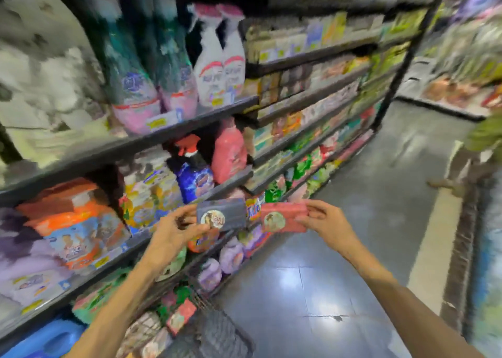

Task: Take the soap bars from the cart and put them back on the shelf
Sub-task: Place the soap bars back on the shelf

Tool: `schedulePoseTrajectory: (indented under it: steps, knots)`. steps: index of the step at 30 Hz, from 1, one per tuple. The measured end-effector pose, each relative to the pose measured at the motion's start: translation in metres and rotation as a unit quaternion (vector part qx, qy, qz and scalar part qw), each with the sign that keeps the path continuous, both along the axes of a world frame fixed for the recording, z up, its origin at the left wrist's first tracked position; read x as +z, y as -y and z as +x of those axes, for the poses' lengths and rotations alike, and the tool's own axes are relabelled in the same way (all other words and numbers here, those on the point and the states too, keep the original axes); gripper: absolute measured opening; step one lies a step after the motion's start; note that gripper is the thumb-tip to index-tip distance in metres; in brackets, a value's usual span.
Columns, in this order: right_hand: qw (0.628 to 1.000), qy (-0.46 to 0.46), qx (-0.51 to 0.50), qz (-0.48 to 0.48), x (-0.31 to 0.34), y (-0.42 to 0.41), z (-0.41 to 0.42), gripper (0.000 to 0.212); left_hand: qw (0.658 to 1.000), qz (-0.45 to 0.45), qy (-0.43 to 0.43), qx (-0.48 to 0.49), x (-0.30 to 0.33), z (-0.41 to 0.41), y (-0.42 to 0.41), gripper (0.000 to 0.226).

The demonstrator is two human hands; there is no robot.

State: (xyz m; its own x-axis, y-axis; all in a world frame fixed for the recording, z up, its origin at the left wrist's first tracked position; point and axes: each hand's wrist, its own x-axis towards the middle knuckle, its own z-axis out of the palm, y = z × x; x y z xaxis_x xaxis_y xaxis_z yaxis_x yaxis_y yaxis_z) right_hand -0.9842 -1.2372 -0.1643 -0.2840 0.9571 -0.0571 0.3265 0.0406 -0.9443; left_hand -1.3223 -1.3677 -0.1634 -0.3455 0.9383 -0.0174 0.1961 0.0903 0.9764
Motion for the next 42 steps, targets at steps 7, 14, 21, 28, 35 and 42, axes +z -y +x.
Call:
schedulePoseTrajectory:
  steps: [7,14,21,28,35,42]
  knots:
    - [0.993,-0.036,-0.099,0.052,0.063,-0.052,0.162,0.036,0.989,0.063,-0.069,-0.115,0.062,0.144,-0.121,0.044]
    - [0.982,-0.038,-0.159,0.098,0.102,-0.133,0.326,0.045,0.972,0.117,-0.092,-0.181,0.095,0.301,-0.234,0.045]
    - [0.978,-0.049,-0.173,0.106,0.120,-0.217,0.429,0.051,0.966,0.128,-0.092,-0.206,0.107,0.399,-0.342,0.047]
    - [0.976,-0.057,-0.178,0.110,0.124,-0.342,0.482,0.045,0.961,0.148,-0.098,-0.210,0.109,0.459,-0.480,0.049]
    - [0.983,-0.030,-0.129,0.125,0.133,-0.501,0.503,0.045,0.968,0.142,-0.097,-0.181,0.112,0.477,-0.620,0.045]
    - [0.991,-0.058,-0.034,0.117,0.141,-0.653,0.461,0.039,0.983,0.123,-0.119,-0.065,0.124,0.448,-0.693,0.042]
